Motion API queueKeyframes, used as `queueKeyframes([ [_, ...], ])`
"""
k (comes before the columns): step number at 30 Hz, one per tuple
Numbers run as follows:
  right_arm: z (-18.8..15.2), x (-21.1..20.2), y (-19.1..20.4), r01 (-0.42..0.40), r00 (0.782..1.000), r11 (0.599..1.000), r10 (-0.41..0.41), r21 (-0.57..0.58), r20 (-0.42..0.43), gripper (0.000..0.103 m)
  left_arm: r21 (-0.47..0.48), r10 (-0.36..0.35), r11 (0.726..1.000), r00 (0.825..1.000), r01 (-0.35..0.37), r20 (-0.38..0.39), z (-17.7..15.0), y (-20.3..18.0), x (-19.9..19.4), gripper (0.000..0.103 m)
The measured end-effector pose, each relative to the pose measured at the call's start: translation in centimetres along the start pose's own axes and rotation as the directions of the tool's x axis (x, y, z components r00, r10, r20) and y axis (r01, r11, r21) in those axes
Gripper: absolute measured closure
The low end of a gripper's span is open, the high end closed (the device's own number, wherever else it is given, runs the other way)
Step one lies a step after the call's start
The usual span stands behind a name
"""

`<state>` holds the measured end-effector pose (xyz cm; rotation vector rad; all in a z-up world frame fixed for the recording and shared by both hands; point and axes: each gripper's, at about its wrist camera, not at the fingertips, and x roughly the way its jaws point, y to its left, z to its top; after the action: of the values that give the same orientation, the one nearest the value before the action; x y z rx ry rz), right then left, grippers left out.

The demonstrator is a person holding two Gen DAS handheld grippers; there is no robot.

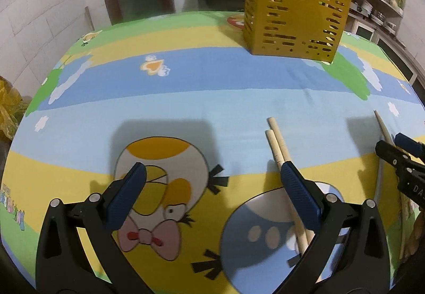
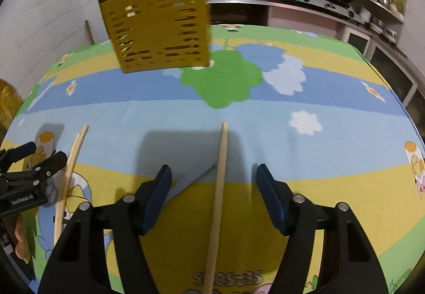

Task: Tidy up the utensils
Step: 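Move both open tools back down to the remaining chopsticks on the table, then grasp a chopstick with the right tool while the left tool grasps another chopstick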

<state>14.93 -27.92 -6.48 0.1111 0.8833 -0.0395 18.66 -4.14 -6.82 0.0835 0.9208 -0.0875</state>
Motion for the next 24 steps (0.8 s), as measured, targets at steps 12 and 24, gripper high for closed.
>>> queueKeyframes([
  [12,-0.2,-0.6,-2.0,0.033,0.999,0.998,-0.034,0.054,0.01,0.037,-0.004,-0.002,1.0,1.0,0.002,-0.008,0.1,-0.6,0.2,0.006],
  [24,-0.2,0.4,-2.1,0.071,0.997,0.996,-0.071,0.047,-0.004,0.037,-0.02,0.0,1.0,1.0,0.0,-0.027,0.3,-0.3,1.3,0.005],
])
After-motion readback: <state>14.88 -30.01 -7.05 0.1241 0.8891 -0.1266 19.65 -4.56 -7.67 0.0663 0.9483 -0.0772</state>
